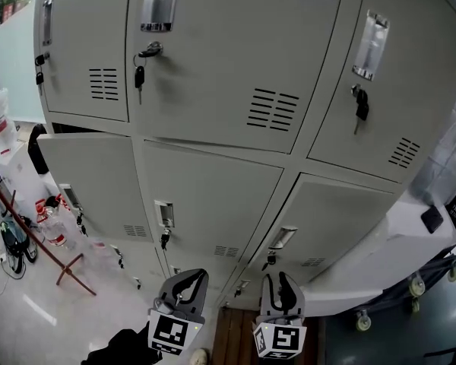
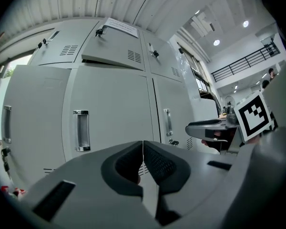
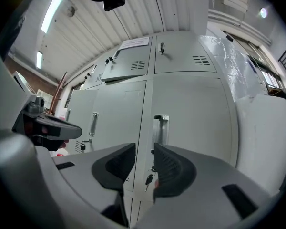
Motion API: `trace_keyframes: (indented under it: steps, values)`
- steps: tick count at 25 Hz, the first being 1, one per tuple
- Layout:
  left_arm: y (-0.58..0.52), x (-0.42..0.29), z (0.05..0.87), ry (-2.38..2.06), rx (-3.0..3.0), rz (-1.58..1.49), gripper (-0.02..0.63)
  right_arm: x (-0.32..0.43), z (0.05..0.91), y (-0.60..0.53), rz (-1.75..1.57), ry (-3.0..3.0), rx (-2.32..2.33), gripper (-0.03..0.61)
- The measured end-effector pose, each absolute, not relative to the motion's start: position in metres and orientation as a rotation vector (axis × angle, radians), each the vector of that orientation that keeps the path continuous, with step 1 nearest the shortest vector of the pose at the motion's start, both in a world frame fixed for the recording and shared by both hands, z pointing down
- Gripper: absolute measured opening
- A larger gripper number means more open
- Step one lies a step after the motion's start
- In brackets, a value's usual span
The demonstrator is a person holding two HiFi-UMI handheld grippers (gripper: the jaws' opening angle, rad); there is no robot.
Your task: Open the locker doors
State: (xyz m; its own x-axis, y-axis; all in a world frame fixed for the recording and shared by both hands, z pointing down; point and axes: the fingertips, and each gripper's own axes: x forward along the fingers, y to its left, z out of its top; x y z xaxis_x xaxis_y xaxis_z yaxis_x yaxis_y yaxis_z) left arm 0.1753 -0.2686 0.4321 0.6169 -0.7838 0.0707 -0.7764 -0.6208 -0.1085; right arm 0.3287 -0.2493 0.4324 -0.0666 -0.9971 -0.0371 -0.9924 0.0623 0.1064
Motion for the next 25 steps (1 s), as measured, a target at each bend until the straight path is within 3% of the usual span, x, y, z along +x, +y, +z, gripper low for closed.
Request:
trace_keyframes:
  steps: [11,19,25]
  values:
    - [-0.301,0.185,0.438,1.394,-2.749,-0.174,0.025,0.336,0.422,-0.316,-0.193,-2.277,2.032,0.238]
    - [-0.316,0.179,0.444,1.455,-2.729,-0.184,0.025,0.337,0.427,-0.34,-0.219,-2.235,2.017,0.233]
    - [-0.322,0.171,0.447,1.492,-2.717,-0.186,0.025,0.339,0.428,-0.345,-0.23,-2.195,2.05,0.145]
